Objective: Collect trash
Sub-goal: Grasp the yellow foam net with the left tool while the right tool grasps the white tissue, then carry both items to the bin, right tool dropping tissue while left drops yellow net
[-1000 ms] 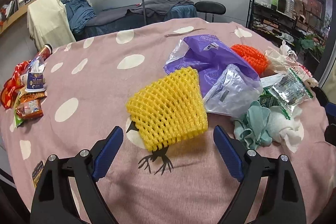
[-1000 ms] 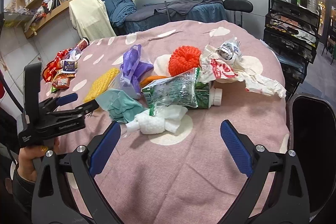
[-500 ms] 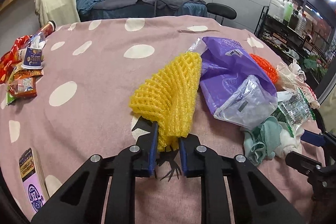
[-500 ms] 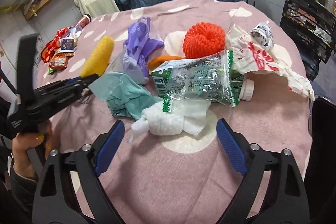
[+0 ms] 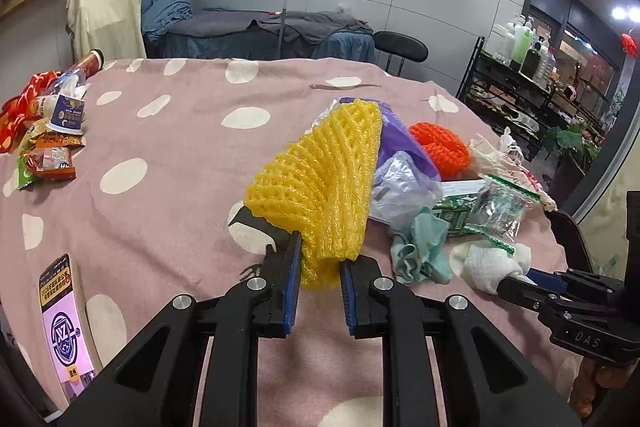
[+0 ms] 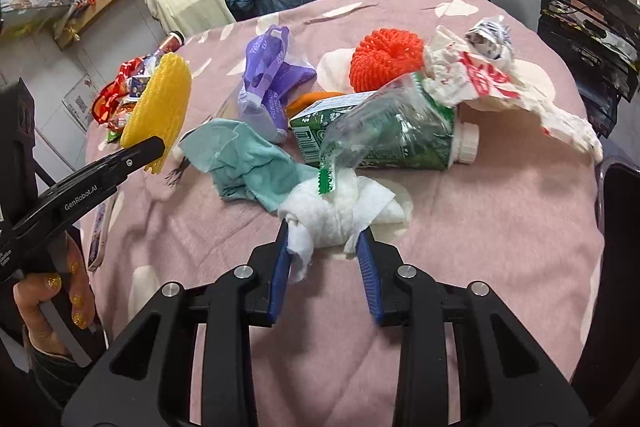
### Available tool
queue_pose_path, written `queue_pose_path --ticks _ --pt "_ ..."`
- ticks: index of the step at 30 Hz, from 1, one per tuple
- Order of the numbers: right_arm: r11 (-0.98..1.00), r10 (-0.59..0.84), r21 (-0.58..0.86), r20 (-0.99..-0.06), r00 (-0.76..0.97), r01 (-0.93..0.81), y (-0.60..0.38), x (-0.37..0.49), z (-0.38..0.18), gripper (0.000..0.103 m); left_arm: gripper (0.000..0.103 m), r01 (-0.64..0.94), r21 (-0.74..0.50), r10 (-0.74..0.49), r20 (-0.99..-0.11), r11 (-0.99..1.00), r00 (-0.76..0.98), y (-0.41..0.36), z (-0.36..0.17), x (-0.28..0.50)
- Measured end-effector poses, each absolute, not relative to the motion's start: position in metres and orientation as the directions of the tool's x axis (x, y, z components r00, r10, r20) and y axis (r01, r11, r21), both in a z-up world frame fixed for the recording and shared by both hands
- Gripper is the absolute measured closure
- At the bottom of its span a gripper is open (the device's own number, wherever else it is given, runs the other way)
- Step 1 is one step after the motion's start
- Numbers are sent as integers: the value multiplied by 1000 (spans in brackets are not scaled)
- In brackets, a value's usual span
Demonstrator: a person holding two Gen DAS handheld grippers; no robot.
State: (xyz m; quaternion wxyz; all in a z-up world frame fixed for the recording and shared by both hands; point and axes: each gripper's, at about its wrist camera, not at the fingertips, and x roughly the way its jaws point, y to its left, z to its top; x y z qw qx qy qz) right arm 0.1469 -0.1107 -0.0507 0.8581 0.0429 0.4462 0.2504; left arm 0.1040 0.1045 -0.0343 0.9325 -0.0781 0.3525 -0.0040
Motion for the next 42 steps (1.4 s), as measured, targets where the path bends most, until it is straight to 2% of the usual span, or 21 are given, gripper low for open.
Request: queue_pose_path --ticks 11,21,27,37,40,41,42 --pt "897 441 291 -654 615 -334 -161 102 -19 71 85 144 -178 -224 -609 973 761 41 -13 88" --pt "940 316 306 -620 718 -149 -243 83 -8 71 85 349 -197 -393 -609 916 689 -33 -9 92" --pt "954 198 299 -629 752 -1 -294 80 -13 71 85 441 -217 -472 -622 871 625 -67 -11 101" --pt "946 43 263 -687 726 192 -355 92 -44 71 85 529 -223 -528 -655 819 541 -114 -21 115" --pt "937 28 264 -709 705 228 -365 97 -57 68 85 547 -238 -545 -666 803 509 -125 -25 119" --pt "932 17 263 -717 697 248 -369 97 -62 62 85 551 -238 -547 -669 800 504 -128 -26 119" --pt "927 6 263 -724 689 268 -374 97 -67 49 85 557 -236 -548 -672 796 498 -132 -27 120"
